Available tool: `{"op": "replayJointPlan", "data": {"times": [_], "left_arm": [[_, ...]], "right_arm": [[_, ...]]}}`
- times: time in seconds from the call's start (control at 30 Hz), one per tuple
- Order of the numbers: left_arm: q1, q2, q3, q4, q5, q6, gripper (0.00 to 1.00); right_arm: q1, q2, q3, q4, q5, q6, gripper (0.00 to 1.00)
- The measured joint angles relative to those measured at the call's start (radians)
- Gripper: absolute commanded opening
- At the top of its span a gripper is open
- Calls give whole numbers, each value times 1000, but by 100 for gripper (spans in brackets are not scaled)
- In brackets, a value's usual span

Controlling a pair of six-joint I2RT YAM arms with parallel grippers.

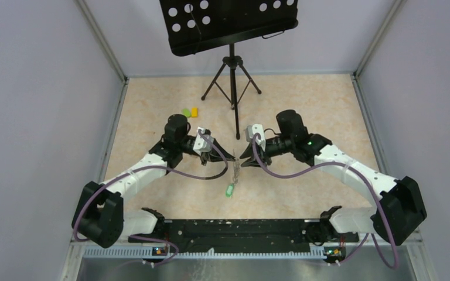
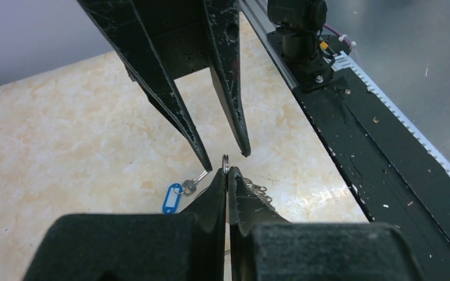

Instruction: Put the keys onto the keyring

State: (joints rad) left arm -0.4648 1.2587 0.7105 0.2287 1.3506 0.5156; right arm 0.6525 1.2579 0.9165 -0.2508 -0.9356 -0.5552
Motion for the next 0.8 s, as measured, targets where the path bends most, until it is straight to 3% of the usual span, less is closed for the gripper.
{"op": "replayJointPlan", "data": {"times": [0.37,0.8], "left_arm": [[0,48,-127,575,-24,-534,0],[0,102,-165,883,-35,-770,0]], "right_arm": [[0,-15,0,35,27,31,25],[0,-19,0,70,34,63,25]]}}
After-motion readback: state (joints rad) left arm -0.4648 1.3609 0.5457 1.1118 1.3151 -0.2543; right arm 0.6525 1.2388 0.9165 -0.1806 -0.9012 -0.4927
